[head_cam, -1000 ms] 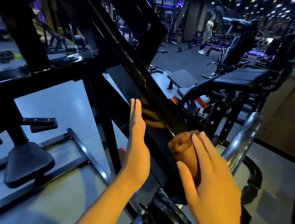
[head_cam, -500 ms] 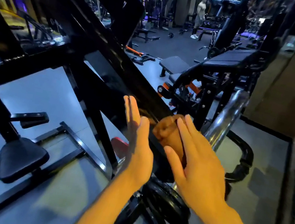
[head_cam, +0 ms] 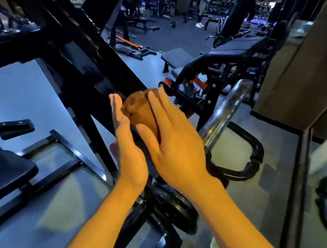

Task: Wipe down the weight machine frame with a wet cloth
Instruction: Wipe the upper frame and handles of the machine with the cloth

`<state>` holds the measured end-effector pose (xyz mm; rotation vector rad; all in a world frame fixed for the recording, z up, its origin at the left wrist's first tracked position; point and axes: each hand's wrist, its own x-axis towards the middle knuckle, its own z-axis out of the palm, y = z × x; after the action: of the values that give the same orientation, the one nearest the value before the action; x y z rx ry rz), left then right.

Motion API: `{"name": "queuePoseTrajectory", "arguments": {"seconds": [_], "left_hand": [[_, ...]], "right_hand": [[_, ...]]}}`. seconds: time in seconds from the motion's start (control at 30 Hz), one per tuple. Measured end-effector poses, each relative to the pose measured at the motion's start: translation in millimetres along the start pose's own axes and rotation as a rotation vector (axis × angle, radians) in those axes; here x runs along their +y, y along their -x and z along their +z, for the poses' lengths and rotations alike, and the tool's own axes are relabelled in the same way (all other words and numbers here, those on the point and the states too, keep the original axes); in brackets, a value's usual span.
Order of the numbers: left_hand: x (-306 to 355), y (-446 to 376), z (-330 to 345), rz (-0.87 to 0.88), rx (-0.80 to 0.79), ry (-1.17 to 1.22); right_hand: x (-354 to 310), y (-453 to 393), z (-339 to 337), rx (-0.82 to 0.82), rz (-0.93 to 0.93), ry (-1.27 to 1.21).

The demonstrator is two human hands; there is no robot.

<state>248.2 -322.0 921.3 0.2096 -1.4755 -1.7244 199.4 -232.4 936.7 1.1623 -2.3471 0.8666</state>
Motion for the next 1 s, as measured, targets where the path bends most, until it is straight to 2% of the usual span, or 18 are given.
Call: {"name": "queuePoseTrajectory", "arguments": {"seconds": [0.17, 0.27, 0.5, 0.57, 0.63, 0.77, 1.0], "left_hand": [[0, 3, 4, 0.007, -0.008, -0.015], [3, 5, 10, -0.019, 0.009, -0.017], [3, 3, 10, -0.033, 0.046, 0.026], [9, 3, 8, -0.057, 0.120, 0.050], [14, -1, 2, -0.068, 0.195, 0.044], [29, -23, -13, -0.071, 0.221, -0.001], [62, -73, -33, 0.009, 0.289, -0.012]], "right_hand": [[59, 97, -24, -0.062, 0.074, -0.026], [83, 113, -34, -0.145, 0.051, -0.072], [31, 17, -14, -0.075, -0.048, 0.021], [14, -4, -7, -0.036, -0.033, 0.052], [12, 0, -5, -0.014, -0.014, 0.084], [22, 29, -7, 0.029, -0.025, 0.149], [-30, -61, 19, 0.097, -0.129, 0.179]]}}
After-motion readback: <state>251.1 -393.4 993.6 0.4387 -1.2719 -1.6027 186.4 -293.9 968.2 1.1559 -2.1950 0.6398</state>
